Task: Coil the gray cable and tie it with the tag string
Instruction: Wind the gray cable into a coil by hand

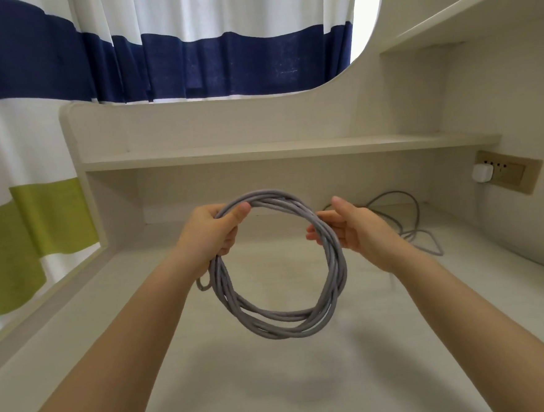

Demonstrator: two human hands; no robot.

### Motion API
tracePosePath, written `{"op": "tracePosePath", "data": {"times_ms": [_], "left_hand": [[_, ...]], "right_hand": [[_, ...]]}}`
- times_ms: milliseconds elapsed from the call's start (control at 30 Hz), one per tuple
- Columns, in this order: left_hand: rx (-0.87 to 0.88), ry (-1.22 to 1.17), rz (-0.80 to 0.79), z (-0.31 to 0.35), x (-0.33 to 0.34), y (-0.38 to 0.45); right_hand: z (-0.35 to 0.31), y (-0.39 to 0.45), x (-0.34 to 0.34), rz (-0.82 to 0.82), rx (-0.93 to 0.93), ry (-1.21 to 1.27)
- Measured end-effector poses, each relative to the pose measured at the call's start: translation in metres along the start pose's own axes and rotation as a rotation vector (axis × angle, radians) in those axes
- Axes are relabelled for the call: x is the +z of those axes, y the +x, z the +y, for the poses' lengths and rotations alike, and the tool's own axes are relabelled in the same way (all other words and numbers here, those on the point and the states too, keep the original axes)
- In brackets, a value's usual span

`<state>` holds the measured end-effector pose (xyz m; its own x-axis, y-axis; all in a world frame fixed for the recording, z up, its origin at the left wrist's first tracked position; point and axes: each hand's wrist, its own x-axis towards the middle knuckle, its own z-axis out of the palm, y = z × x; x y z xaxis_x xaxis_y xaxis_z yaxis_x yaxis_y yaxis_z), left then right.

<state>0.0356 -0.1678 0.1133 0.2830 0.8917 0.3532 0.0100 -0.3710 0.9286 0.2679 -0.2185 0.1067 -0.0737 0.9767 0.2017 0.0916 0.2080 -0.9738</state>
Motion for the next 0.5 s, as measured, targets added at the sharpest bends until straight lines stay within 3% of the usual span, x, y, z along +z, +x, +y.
{"op": "tracePosePath", "data": {"times_ms": [133, 300, 500], "left_hand": [[0.006, -0.083, 0.125, -0.007, 0.013, 0.002], [0.040, -0.115, 0.246, -0.014, 0.026, 0.001], [0.013, -0.113, 0.167, -0.022, 0.023, 0.000]], "right_hand": [[0.003, -0.008, 0.000, -0.021, -0.046, -0.353], [0.008, -0.010, 0.003, 0.051, -0.070, -0.249], [0.001, -0.010, -0.005, 0.069, -0.143, -0.168]]}}
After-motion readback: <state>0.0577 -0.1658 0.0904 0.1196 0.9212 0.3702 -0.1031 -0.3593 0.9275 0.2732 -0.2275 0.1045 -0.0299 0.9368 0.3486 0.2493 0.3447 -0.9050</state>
